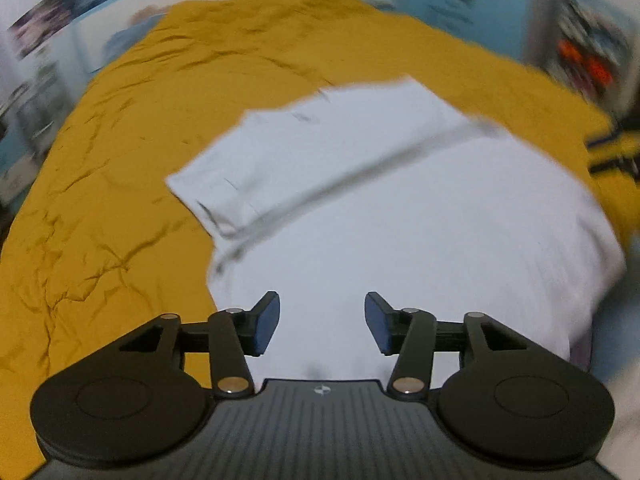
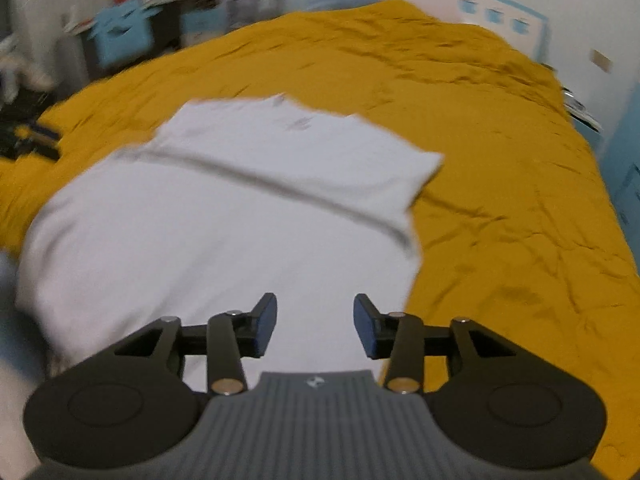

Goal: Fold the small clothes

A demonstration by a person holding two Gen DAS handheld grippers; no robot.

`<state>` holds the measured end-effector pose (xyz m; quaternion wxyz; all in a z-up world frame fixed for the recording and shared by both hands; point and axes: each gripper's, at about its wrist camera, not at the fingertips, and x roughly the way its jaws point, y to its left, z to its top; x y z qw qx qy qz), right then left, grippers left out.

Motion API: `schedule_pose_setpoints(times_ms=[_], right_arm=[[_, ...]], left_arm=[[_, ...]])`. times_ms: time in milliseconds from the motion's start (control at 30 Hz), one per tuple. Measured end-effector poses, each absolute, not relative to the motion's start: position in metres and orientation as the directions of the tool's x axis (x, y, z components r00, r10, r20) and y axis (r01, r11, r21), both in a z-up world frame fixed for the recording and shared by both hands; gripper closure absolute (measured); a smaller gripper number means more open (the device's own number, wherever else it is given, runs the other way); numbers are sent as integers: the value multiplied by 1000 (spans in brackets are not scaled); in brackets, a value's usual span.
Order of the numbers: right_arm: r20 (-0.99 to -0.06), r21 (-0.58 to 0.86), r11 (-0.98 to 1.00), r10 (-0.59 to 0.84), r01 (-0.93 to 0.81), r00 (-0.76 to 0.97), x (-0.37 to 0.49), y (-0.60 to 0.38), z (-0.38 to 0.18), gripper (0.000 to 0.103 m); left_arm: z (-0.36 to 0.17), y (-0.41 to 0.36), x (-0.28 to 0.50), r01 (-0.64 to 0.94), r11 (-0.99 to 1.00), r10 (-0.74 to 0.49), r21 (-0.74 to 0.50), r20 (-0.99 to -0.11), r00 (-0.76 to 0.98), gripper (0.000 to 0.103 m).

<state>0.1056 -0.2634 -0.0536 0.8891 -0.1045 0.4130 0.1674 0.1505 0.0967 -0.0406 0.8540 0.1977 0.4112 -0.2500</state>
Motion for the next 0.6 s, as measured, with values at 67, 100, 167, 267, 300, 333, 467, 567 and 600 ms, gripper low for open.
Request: schedule_pose_setpoints(times_ms=[67,100,167,267,300,333,467,567,600], right_arm=[[-790,-74,891,222,-449,571,83,-252,-62,59],[-802,-82,873,228,-480,552,71,-247,-68,58],[-826,-90,835,242,-543,509,49,-237,-80,53],[-862,-119,778,228,-617,453,24,-225,-103,50],[-870,-134,759,218,-637,442,18,-222,-111,49],[-876,-154,741,203,-653,437,13,-219,-118,47],[-889,-243,689,124,-683,442,5,-215,-144,42],[-884,-297,647,92,-703,458,1,-213,-157,36],[-882,-314,629,85,-711,464,0,-212,-161,35]], left_arm=[[-52,92,127,644,746,-252,169,-825,507,44],[-58,89,116,668,722,-245,180,-836,490,44],[-71,88,96,706,683,-238,188,-856,458,43],[-94,87,72,754,638,-247,157,-886,393,40],[-102,85,66,770,621,-247,146,-896,369,40],[-112,83,60,782,606,-239,148,-904,356,40],[-151,70,45,800,555,-151,230,-917,369,39],[-177,59,36,803,516,-102,299,-909,404,38],[-184,58,30,798,496,-82,341,-897,434,38]])
